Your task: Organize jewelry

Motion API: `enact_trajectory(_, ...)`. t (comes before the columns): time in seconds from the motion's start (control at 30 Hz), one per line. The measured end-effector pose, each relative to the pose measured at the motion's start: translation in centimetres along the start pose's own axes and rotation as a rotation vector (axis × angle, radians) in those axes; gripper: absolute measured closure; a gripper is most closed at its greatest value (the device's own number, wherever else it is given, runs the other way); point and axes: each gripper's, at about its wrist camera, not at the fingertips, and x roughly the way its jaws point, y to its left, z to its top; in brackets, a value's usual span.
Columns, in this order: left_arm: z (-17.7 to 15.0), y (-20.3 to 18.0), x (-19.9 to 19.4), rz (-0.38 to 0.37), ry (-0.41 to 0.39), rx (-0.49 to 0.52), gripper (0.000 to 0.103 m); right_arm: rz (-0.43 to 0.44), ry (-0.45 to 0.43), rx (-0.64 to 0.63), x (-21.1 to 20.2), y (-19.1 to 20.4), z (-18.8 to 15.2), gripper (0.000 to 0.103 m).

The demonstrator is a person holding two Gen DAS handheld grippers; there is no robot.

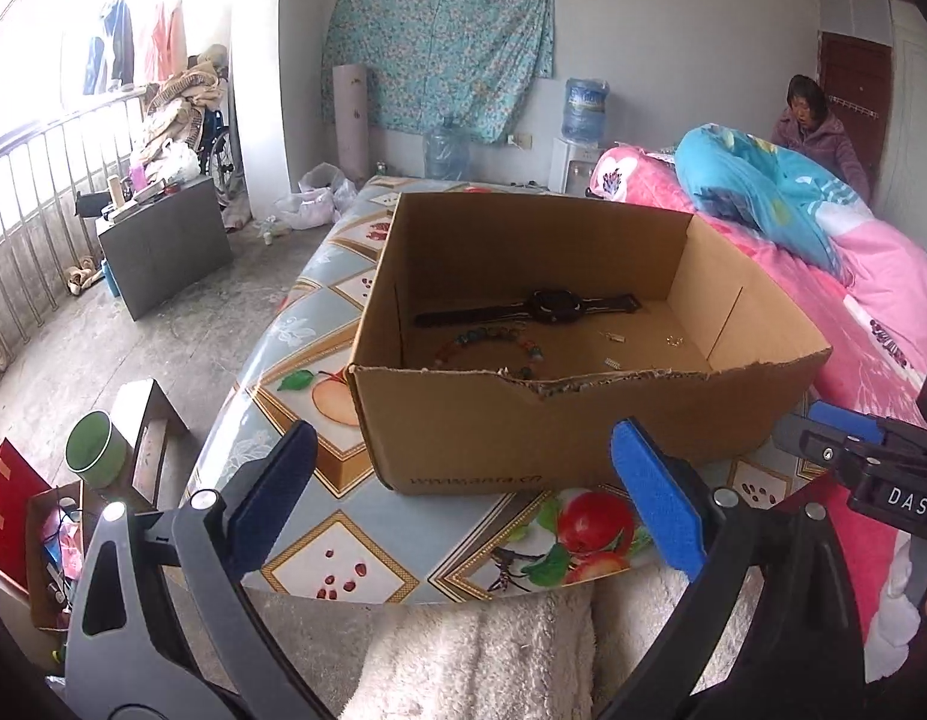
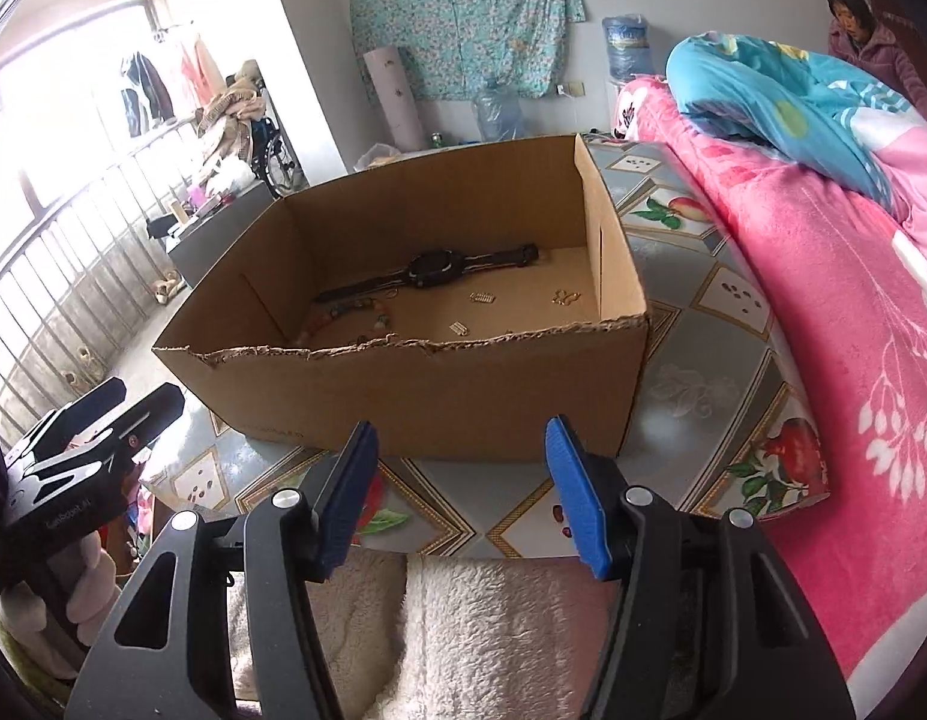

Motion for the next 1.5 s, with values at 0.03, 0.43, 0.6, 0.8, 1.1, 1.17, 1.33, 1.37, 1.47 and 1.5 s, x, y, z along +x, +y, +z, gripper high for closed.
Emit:
enact_trajectory(0.03,-0.1,-0.1,0.4,0.020,0.015,-0.014,0.008,0.001,0.014,0.002,0.4,0.1,0.0,0.046)
enact_trajectory(0.43,0.1,-1.0,3.8,0.080,0.197,-0.052,0.008,0.014,0.099,0.007,2.0,1.4,0.1,0.046)
enact_trajectory(0.6,0.4,-1.5,4.1,0.054,0.222,-0.061,0.008,0.009,0.105,0.000,2.1,1.6,0.3,0.046)
enact_trajectory(0.8,0.9,-1.9,4.4,0.043,0.227,-0.054,0.008,0.011,0.106,0.001,2.0,1.6,0.5,0.046)
enact_trajectory(1.1,1.3,-2.1,4.5,0.039,0.227,-0.049,0.008,0.013,0.118,0.012,2.3,1.4,0.7,0.045)
enact_trajectory(1.17,1.3,-2.2,4.6,0.038,0.234,-0.046,0.008,0.012,0.120,0.013,2.4,1.5,0.7,0.045)
enact_trajectory(1.33,1.1,-2.3,4.8,0.031,0.244,-0.042,0.008,0.011,0.126,0.012,2.5,1.5,0.8,0.045)
enact_trajectory(1.37,1.1,-2.3,4.9,0.031,0.245,-0.042,0.008,0.011,0.126,0.013,2.6,1.5,0.8,0.045)
enact_trajectory(1.47,1.1,-2.3,5.0,0.024,0.254,-0.046,0.008,0.011,0.128,0.014,2.6,1.4,0.9,0.045)
enact_trajectory(1.5,1.2,-2.2,5.1,0.023,0.255,-0.047,0.008,0.011,0.129,0.015,2.7,1.4,0.9,0.045)
